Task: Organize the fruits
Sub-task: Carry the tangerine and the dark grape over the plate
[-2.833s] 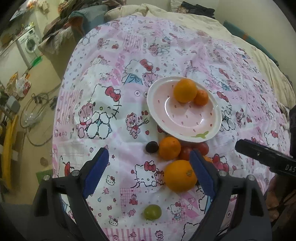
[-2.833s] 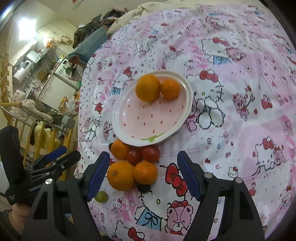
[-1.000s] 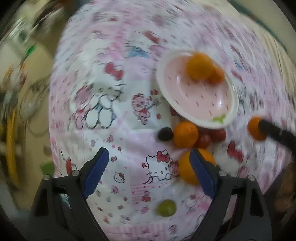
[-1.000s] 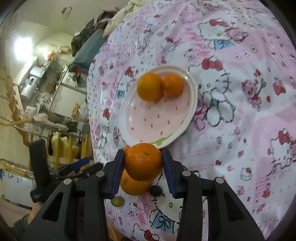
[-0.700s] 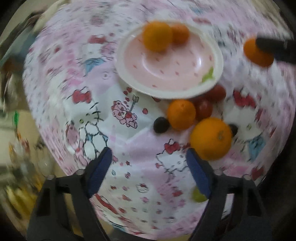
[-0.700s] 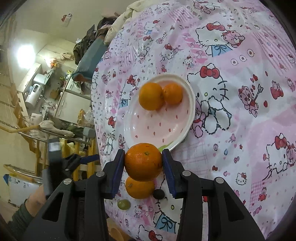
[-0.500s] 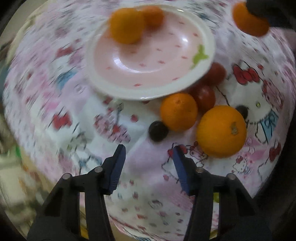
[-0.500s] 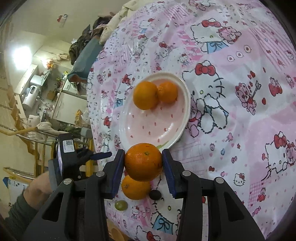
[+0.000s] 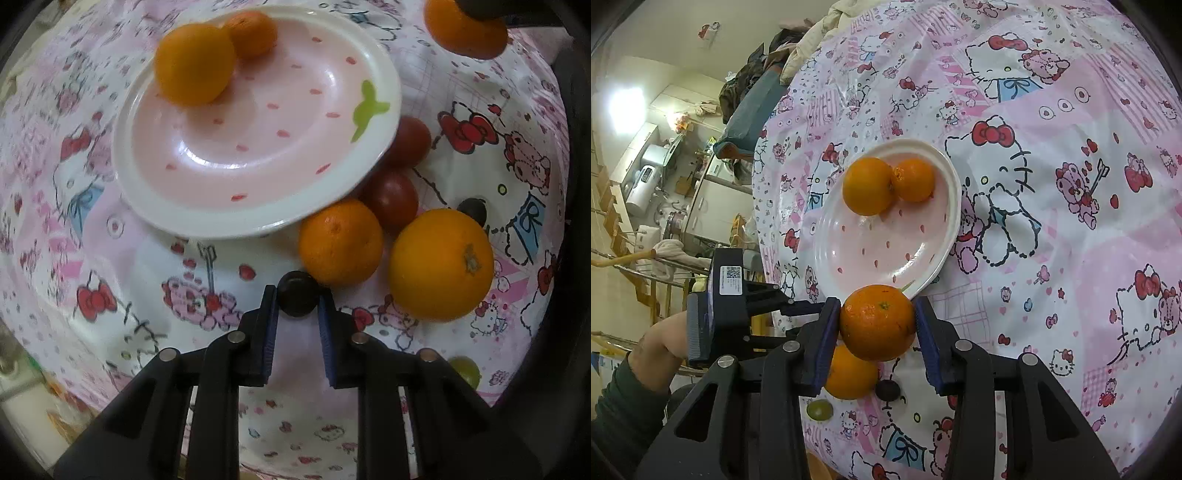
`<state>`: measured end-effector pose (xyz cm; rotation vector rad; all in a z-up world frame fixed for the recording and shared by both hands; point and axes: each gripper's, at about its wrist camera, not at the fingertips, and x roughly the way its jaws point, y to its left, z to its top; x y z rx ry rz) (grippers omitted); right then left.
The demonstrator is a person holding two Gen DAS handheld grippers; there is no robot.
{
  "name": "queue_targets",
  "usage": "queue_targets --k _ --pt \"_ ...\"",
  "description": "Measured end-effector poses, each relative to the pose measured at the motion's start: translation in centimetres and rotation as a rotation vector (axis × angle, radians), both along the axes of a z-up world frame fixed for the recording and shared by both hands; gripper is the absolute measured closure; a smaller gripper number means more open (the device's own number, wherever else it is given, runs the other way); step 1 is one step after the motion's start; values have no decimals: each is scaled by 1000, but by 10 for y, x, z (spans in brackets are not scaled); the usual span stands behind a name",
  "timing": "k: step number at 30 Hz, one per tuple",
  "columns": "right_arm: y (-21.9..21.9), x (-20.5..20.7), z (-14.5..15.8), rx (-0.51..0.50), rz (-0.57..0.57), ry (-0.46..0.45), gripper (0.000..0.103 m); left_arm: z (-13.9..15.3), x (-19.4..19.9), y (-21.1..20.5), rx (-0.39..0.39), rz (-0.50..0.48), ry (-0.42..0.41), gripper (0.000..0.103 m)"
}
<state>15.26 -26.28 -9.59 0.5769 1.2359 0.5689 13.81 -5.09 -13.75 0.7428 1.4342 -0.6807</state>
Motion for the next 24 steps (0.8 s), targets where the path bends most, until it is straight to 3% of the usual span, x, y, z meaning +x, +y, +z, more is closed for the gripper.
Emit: queue_targets --k 3,13,19,24 --pt "0 -1 4 6 3 -11 60 12 0 12 -13 41 -7 85" --pt "-1 0 15 23 4 -47 60 72 7 26 -193 371 -84 85" --pt "-5 15 16 -16 4 -68 60 77 24 27 -244 630 -159 85" --pt "-1 38 14 -49 12 -83 60 64 33 25 -261 743 -198 85"
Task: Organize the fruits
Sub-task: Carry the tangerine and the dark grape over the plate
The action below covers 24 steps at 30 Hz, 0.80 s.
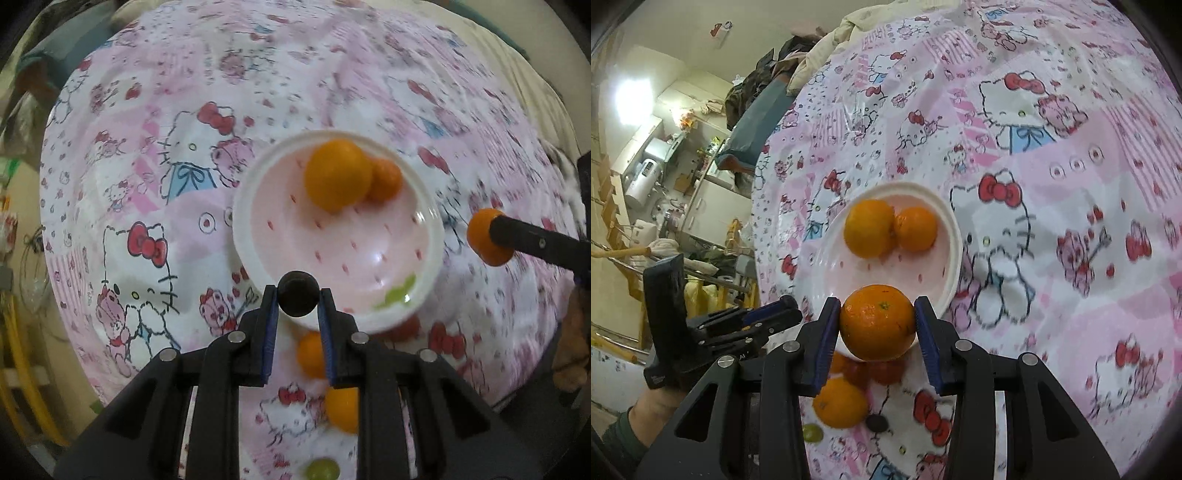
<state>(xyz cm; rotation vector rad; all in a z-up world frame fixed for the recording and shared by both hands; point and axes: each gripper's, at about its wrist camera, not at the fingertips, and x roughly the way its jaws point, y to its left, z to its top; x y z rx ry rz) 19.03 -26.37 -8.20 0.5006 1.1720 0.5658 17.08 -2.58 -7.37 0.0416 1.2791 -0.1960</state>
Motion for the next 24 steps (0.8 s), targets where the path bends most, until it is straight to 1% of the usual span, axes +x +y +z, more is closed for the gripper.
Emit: queue_targets --k 4,6,10,14,20,24 --pt "9 15 -7 -42 22 -4 60 -7 9 -2 1 18 -6 85" --pt "13 21 -12 -60 32 -2 60 -13 15 -5 16 16 -12 85" --pt "21 32 -24 -86 46 7 60 -22 23 -8 14 15 4 85" --pt "23 38 -35 -95 44 23 60 -29 30 -15 28 -7 -4 85" --pt "26 39 -46 -106 40 46 59 -36 35 -19 30 1 8 85" --pt "25 40 -48 -113 36 50 58 -33 33 -25 30 -10 -22 84"
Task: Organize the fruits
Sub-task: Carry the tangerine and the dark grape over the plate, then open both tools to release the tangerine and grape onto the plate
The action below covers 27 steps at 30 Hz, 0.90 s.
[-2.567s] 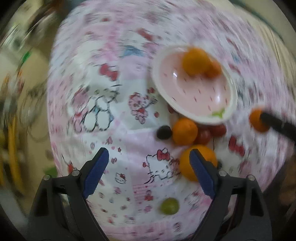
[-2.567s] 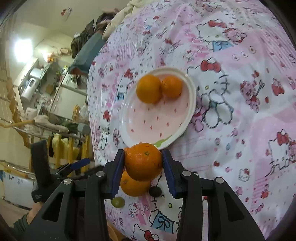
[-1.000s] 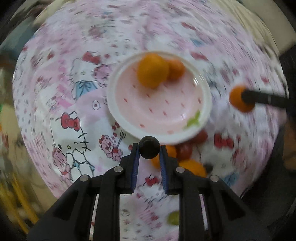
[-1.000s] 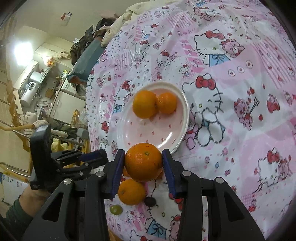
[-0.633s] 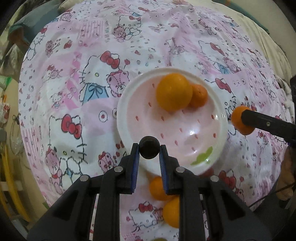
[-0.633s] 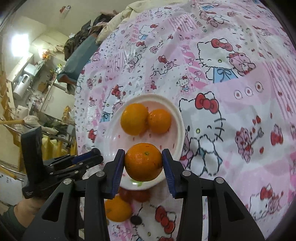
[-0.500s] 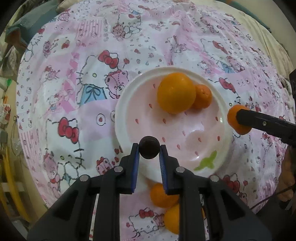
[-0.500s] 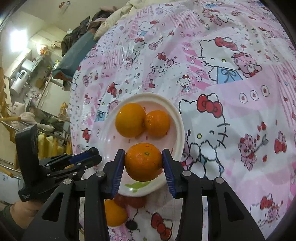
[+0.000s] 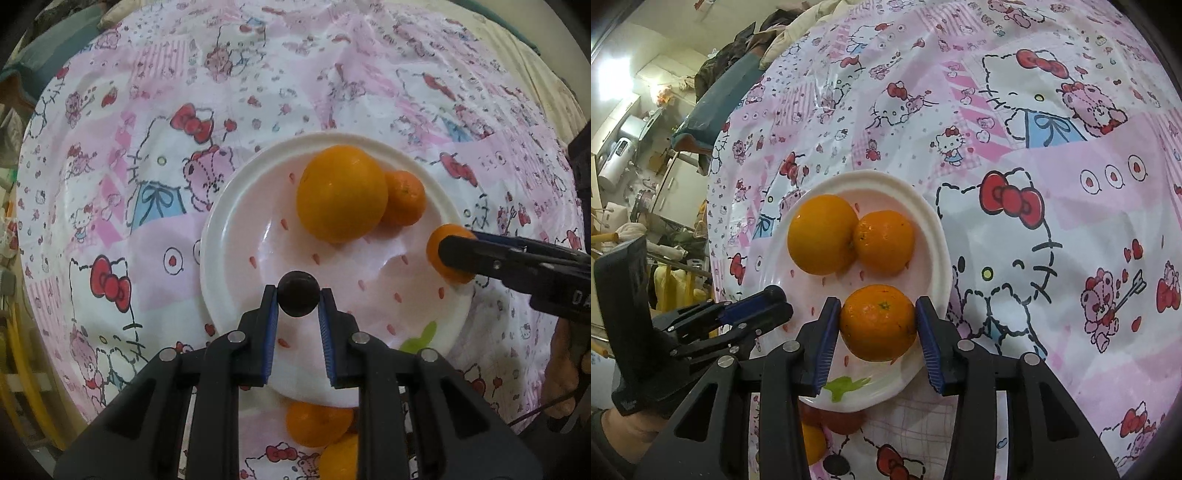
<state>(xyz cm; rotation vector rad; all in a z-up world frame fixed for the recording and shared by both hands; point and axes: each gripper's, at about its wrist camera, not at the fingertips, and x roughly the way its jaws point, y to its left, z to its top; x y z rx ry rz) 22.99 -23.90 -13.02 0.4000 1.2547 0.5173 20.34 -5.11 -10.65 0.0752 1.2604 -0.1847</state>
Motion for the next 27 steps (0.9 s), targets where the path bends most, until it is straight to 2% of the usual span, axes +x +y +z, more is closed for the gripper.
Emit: queue_targets --k 17,21,24,26,27 --pt "-10 2 4 31 -40 9 57 -4 -1 6 -36 30 27 82" --pt "-14 2 4 29 -47 15 56 -4 -1 7 -45 37 24 65" --pt "-20 2 7 48 -70 7 36 -1 0 8 -74 29 19 62" --pt "-22 3 11 55 -79 -8 35 2 -1 8 -68 30 8 49" --pt "-22 3 13 53 -79 -14 35 3 -1 8 -68 35 2 35"
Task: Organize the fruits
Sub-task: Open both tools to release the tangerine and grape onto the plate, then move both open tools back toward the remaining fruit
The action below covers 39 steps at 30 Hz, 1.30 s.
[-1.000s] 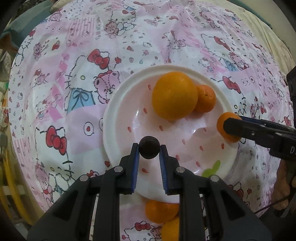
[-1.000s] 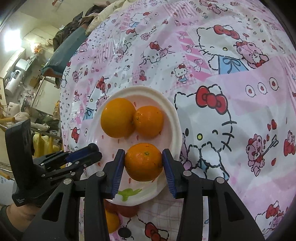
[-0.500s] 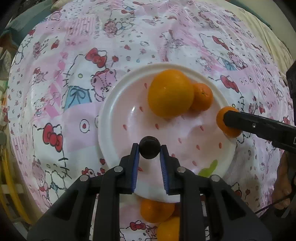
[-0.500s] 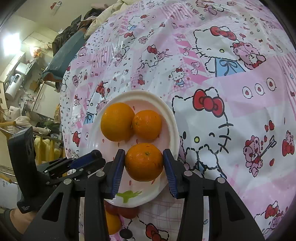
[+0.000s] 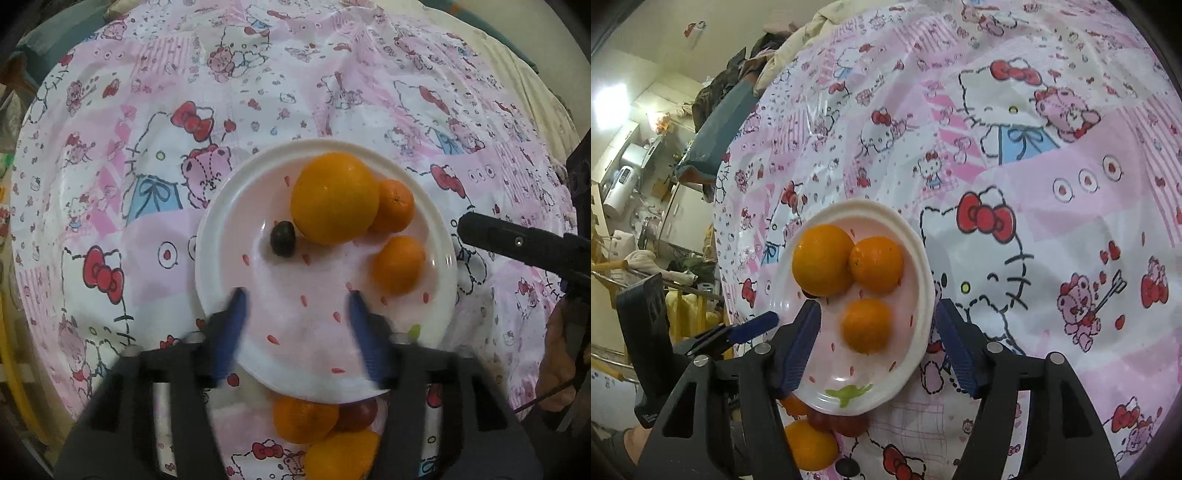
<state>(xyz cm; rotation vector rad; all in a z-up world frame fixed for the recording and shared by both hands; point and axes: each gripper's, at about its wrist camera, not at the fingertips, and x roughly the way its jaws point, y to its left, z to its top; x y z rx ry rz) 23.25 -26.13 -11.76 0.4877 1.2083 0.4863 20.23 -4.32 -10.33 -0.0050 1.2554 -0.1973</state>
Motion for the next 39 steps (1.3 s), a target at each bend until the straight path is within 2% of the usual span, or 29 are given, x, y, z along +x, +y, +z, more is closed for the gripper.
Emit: queue_targets --k 1,3,9,13,16,21,23,25,31,36,39 --pt "-1 0 2 0 -3 -6 35 3 -1 1 -6 8 -12 24" --pt "-4 0 3 9 -12 -5 35 7 -3 2 -13 15 -29 19" --pt "-8 -5 18 -1 -30 -46 34 16 -10 11 -23 74 -74 18" --pt "-6 -15 34 -10 -21 -105 21 29 -19 18 -63 117 -120 18" --pt "-3 -25 47 -35 2 -154 21 42 -26 20 -60 125 -162 18" --pt "-3 -40 61 -20 16 -183 21 53 -37 20 -38 130 -183 18" --pt "-4 -45 66 -17 19 -191 21 56 -42 23 -33 139 -181 15" --pt "-5 -50 70 -16 24 -200 21 58 -49 27 -58 145 -175 8" --pt "-4 -72 79 -57 51 -246 20 64 -72 36 -56 195 -176 8" --pt "-8 -89 80 -56 46 -240 20 74 -91 36 -13 203 -203 8" --pt "-9 -99 81 -63 47 -244 19 75 -103 39 -32 214 -199 8"
